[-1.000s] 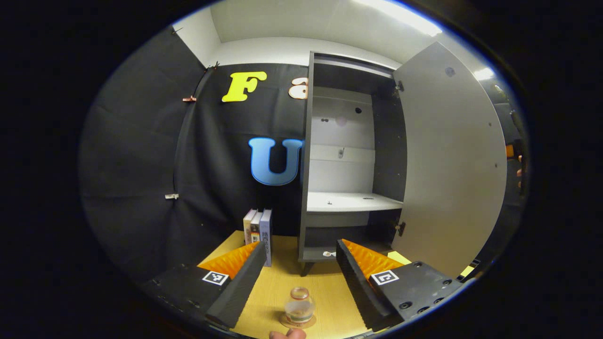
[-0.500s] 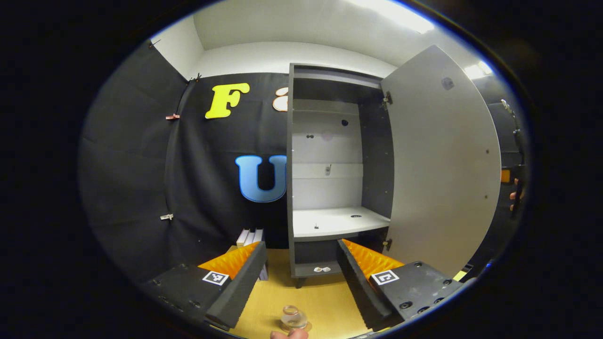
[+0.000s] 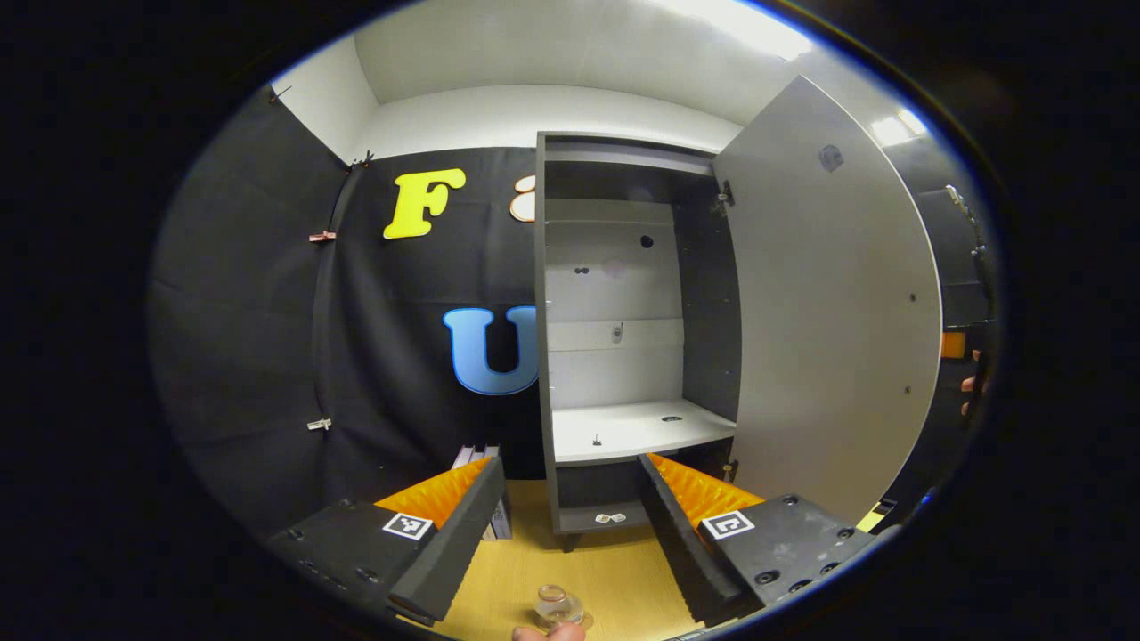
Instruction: Open the cabinet door with the right hand, grasp the bottle in the cabinet with the left hand and place it on the coaster, then close the cabinet door with the right hand.
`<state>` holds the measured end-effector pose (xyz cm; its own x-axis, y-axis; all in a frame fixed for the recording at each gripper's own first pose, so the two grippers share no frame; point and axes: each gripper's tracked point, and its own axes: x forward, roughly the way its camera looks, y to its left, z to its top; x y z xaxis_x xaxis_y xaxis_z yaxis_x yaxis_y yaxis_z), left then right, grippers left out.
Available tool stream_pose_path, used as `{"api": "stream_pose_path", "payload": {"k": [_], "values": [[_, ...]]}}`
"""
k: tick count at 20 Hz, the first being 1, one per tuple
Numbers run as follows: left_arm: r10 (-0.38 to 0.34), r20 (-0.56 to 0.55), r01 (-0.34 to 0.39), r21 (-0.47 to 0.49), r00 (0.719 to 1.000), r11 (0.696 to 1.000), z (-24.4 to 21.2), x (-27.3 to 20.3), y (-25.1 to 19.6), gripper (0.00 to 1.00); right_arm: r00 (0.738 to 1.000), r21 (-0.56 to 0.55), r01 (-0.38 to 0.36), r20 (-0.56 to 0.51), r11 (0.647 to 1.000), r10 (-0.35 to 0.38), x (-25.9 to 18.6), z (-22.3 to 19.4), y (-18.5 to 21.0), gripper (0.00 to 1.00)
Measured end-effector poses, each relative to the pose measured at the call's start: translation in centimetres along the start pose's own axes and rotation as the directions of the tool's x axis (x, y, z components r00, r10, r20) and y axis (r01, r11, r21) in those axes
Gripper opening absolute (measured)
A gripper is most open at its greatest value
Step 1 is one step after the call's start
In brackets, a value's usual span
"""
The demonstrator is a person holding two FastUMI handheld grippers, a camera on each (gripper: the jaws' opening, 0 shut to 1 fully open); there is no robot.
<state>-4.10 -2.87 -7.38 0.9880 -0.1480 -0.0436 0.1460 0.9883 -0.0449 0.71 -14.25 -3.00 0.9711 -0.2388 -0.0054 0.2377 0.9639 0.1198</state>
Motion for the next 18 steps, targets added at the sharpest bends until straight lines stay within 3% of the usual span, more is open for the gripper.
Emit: {"api": "stream_pose_path", "payload": {"k": [8,11,18], "values": [[0.044,-0.002,-0.044,0.043,0.999,0.998,-0.4,-0.5,1.7,0.94,0.987,0.061,-0.159,-0.002,0.985,0.160,-0.6,-1.5,8.2,0.97],[0.041,-0.011,-0.041,0.017,0.999,0.999,-1.0,-0.9,1.6,0.92,0.975,0.092,-0.219,-0.022,0.971,0.222,-0.5,-2.5,11.9,0.97],[0.047,-0.017,-0.047,-0.003,0.999,0.999,-0.9,-1.4,1.3,0.92,0.910,0.094,-0.406,-0.053,0.909,0.412,-1.7,-3.8,19.0,0.97]]}}
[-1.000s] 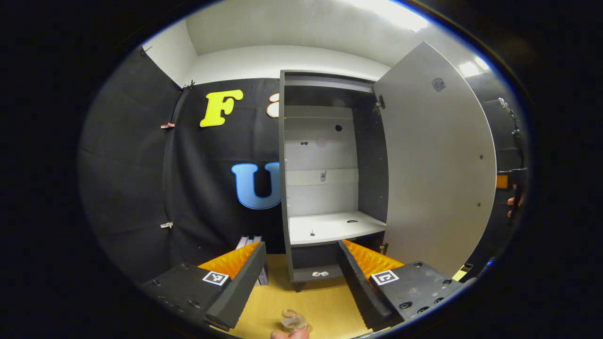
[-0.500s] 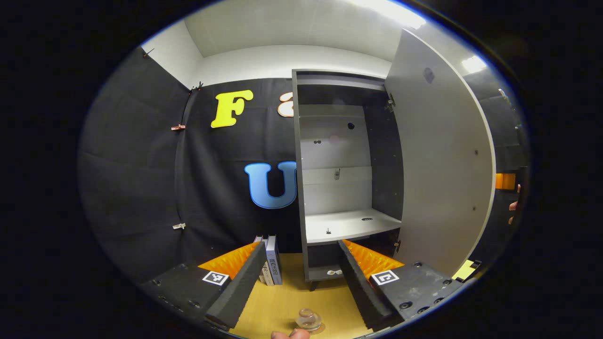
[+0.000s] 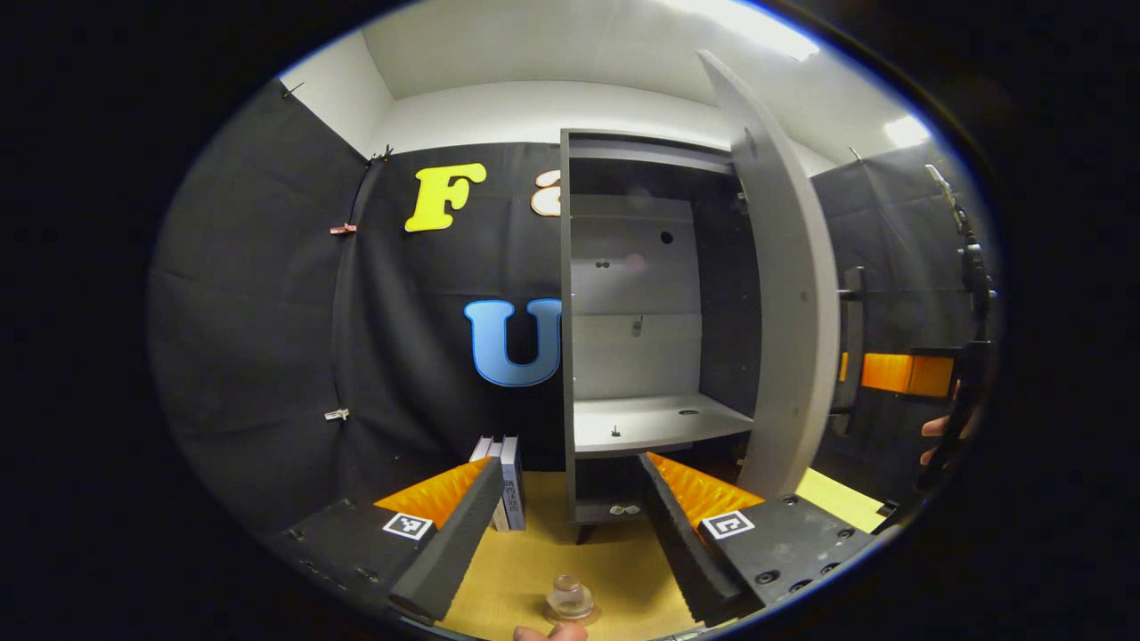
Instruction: Open the cabinet door with the right hand, grasp the bottle in the cabinet with the left hand and place it on the coaster, then close the cabinet door with the right hand.
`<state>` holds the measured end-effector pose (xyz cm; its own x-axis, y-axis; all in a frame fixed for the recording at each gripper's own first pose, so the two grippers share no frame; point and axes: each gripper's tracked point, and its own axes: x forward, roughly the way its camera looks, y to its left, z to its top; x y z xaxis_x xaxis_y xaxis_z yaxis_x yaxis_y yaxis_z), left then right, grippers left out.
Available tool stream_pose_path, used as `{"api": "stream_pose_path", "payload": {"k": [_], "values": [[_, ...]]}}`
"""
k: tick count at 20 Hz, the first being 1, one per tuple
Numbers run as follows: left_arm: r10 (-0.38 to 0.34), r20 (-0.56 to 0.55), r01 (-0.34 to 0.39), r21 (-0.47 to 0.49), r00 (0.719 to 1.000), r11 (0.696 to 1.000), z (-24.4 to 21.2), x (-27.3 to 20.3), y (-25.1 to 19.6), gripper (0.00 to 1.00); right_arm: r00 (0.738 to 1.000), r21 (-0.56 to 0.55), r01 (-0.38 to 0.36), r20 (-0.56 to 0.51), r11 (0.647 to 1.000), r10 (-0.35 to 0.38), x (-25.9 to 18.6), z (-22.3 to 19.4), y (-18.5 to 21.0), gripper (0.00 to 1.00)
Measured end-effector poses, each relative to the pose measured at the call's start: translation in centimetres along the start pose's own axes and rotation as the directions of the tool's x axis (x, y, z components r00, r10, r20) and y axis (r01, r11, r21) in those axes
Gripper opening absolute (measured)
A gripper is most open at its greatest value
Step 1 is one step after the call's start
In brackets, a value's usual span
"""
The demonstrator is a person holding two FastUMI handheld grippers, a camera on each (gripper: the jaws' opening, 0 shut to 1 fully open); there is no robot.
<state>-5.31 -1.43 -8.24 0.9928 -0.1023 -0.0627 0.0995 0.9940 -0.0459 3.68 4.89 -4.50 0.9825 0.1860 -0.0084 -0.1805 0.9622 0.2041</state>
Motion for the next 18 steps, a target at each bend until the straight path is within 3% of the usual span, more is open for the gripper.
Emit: {"api": "stream_pose_path", "payload": {"k": [2,6,18], "values": [[-0.002,-0.002,0.002,-0.003,1.000,1.000,0.0,-0.1,-0.2,0.92,0.999,-0.012,-0.045,-0.008,0.999,0.045,0.0,-0.4,1.2,0.98],[-0.001,-0.004,0.001,-0.010,1.000,1.000,-0.1,-0.2,-0.3,0.92,0.998,-0.033,-0.055,-0.001,0.998,0.055,-0.1,-0.2,1.6,0.97],[-0.018,0.013,0.019,-0.020,1.000,1.000,1.8,0.3,-2.2,0.92,0.996,-0.082,0.084,0.031,0.993,-0.082,-2.0,1.0,-2.7,0.97]]}}
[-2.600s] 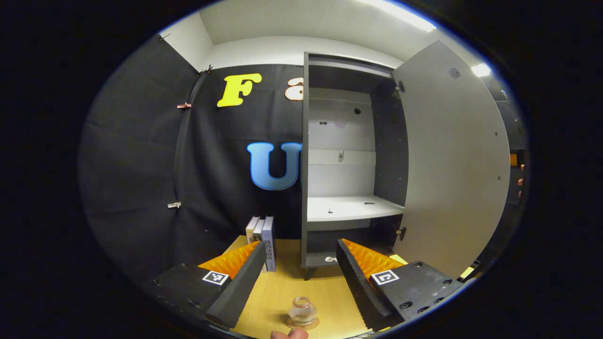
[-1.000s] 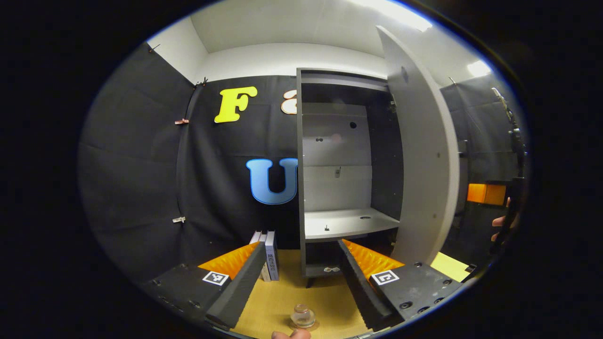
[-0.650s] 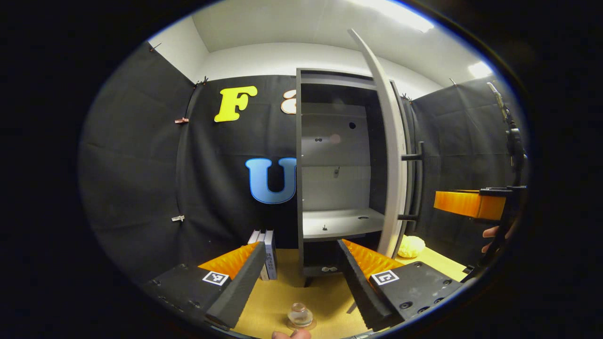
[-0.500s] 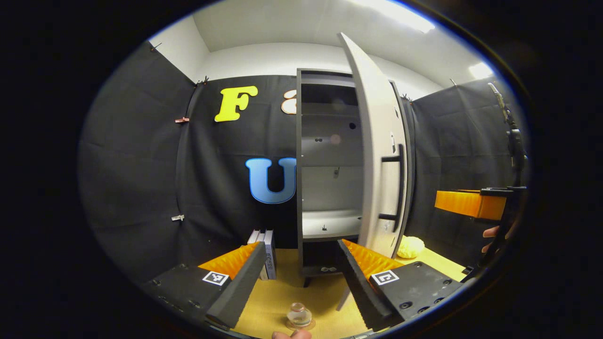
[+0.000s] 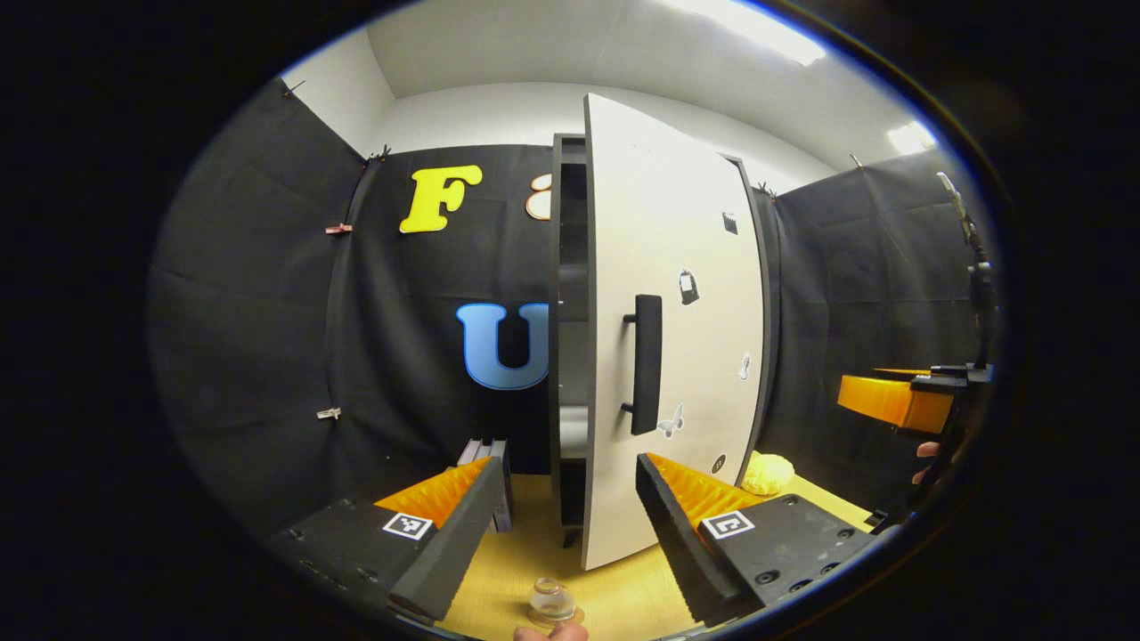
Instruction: Open the cabinet door with the right hand, grasp the bottle in the cabinet with the left hand and place it on the coaster, then close the cabinet door with the right hand.
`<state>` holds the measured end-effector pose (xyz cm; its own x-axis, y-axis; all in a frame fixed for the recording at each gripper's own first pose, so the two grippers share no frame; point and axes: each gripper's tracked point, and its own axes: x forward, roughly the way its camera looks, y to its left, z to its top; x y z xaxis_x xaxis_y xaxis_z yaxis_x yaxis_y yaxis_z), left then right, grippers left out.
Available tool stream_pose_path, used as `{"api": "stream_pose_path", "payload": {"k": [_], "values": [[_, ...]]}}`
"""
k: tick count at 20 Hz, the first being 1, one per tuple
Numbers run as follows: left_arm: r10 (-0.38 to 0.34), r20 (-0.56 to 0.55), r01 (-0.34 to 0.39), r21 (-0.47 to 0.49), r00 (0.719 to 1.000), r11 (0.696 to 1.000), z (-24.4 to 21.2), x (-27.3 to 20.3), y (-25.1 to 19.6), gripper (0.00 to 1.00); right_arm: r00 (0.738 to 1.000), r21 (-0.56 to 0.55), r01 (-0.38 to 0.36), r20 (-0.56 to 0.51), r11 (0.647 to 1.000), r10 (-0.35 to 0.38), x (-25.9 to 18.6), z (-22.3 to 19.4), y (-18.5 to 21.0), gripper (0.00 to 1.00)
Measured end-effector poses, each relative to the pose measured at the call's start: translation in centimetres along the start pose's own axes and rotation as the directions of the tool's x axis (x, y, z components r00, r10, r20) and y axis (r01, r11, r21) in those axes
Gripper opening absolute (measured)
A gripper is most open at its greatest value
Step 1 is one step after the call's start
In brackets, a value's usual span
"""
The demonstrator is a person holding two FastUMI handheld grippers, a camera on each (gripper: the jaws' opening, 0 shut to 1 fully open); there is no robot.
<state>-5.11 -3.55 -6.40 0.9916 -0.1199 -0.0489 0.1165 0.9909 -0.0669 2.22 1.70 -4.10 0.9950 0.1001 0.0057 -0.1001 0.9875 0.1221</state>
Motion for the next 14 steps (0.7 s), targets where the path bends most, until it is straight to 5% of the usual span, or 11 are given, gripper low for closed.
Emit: {"api": "stream_pose_path", "payload": {"k": [14], "values": [[0.011,0.054,-0.012,0.012,0.998,1.000,2.4,0.5,-1.5,0.94,0.995,-0.042,0.099,-0.005,0.994,-0.099,-1.0,-0.4,-3.0,0.98]]}}
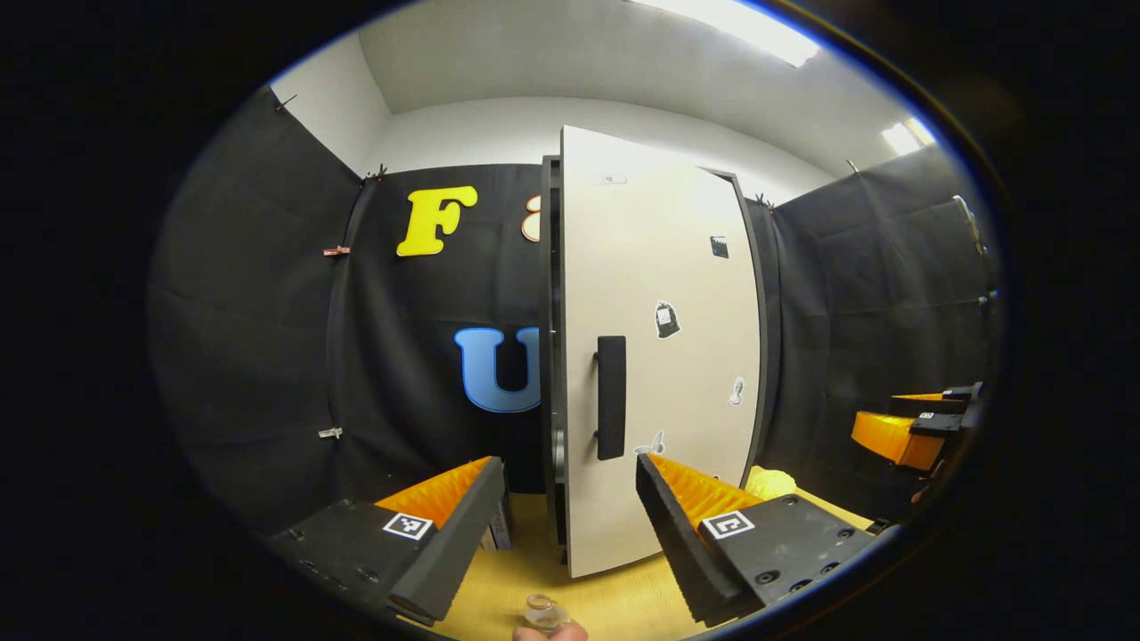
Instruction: Open the cabinet door with the right hand, grasp the bottle in the cabinet with the left hand and place it on the coaster, then close the cabinet door with the right hand.
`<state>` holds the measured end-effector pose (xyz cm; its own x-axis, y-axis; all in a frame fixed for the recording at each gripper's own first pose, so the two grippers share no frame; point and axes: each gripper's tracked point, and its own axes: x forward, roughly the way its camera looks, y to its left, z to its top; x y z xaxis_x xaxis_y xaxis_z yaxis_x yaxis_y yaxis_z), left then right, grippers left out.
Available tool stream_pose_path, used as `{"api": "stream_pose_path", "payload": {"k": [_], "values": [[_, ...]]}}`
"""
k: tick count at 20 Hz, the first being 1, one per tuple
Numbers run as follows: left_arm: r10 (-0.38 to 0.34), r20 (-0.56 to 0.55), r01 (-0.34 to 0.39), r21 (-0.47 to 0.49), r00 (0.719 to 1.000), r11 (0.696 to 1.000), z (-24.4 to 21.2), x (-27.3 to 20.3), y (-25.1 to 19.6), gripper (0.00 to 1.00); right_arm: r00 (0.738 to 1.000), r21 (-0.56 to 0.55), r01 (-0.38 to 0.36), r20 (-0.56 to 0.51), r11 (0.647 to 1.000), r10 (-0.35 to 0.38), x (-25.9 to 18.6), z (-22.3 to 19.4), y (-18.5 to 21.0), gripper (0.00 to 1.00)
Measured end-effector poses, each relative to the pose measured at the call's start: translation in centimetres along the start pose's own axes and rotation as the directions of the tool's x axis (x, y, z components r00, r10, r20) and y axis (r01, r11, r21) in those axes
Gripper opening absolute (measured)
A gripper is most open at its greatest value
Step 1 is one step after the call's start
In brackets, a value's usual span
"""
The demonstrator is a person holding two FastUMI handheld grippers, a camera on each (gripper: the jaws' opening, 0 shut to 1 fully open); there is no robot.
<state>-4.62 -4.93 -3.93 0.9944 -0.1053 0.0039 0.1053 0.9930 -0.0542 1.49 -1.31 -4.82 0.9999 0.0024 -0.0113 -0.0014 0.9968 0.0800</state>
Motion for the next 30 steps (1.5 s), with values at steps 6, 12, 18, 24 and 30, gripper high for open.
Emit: {"api": "stream_pose_path", "payload": {"k": [6,12,18,24,30], "values": [[-0.009,-0.006,0.010,0.010,1.000,1.000,-0.14,-0.01,-0.72,0.94,1.000,-0.035,0.003,0.014,0.999,-0.002,-0.32,0.24,-0.04,0.98],[-0.017,-0.005,0.017,0.014,1.000,1.000,-0.44,-0.16,-1.08,0.94,1.000,-0.042,-0.004,0.015,0.999,0.004,-0.45,0.29,0.07,0.98],[-0.020,-0.009,0.020,0.026,1.000,0.999,-0.43,-0.25,-1.05,0.94,1.000,-0.048,-0.008,0.010,0.999,0.009,-0.66,0.09,0.33,0.98],[-0.018,-0.009,0.019,0.028,1.000,0.999,-0.50,-0.30,-1.03,0.94,1.000,-0.048,-0.009,0.010,0.999,0.010,-0.65,0.07,0.44,0.98],[-0.018,-0.009,0.019,0.033,1.000,0.999,-0.56,-0.24,-1.17,0.94,1.000,-0.048,-0.005,0.006,0.999,0.005,-0.63,-0.15,0.22,0.97]]}}
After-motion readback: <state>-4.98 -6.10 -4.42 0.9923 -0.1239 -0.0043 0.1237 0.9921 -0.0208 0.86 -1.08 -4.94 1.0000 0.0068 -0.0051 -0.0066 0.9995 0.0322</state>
